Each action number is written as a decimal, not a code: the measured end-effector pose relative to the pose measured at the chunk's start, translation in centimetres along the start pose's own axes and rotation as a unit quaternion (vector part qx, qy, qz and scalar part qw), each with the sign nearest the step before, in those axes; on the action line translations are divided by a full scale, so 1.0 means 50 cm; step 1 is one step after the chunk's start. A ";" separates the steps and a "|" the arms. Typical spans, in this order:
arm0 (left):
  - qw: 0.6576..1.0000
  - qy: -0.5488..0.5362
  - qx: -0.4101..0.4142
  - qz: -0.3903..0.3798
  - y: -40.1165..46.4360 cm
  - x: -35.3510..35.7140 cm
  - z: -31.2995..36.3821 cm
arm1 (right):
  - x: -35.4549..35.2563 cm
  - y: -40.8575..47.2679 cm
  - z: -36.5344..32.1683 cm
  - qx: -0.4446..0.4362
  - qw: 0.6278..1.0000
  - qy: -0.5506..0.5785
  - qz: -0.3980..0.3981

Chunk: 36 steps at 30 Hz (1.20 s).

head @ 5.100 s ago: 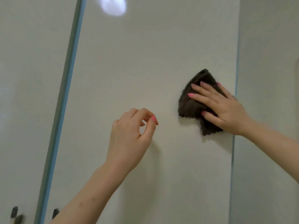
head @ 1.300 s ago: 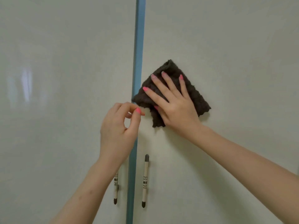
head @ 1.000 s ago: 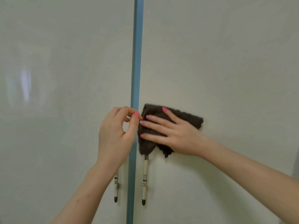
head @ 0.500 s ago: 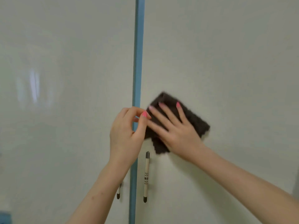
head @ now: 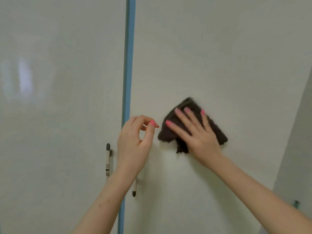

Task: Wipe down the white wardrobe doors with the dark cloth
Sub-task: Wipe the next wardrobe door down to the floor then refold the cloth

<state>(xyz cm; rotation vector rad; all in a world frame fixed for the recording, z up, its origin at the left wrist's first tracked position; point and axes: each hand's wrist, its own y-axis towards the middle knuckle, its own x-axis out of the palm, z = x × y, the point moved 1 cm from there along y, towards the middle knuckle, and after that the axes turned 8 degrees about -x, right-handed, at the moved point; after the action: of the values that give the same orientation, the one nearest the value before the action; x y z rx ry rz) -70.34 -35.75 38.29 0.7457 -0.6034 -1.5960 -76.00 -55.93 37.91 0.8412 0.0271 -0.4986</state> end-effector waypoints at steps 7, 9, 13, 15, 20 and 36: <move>1.000 0.004 -0.021 -0.003 -0.040 0.035 -0.030 | 0.027 -0.137 -0.080 -0.049 0.998 0.024 -0.032; 1.000 0.010 -0.024 -0.002 -0.044 0.037 -0.030 | 0.035 -0.241 -0.110 -0.165 0.981 -0.005 -0.099; 0.999 0.025 -0.027 -0.015 -0.047 0.041 -0.012 | 0.024 -0.325 -0.104 -0.268 0.951 -0.021 -0.155; 0.999 0.032 -0.024 -0.016 -0.046 0.048 0.001 | 0.020 -0.302 -0.070 -0.277 0.950 -0.019 -0.141; 0.999 0.028 -0.011 -0.012 -0.048 0.073 0.023 | -0.036 -0.156 0.125 -0.096 0.994 -0.028 -0.035; 0.998 0.041 -0.030 -0.030 -0.096 0.159 0.044 | -0.027 -0.442 0.051 -0.345 0.923 -0.029 -0.166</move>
<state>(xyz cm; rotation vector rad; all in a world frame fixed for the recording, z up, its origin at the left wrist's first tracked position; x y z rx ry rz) -75.79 -42.94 35.17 0.7863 -0.4763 -1.6238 -87.19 -69.57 24.30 0.1216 0.2808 -0.7720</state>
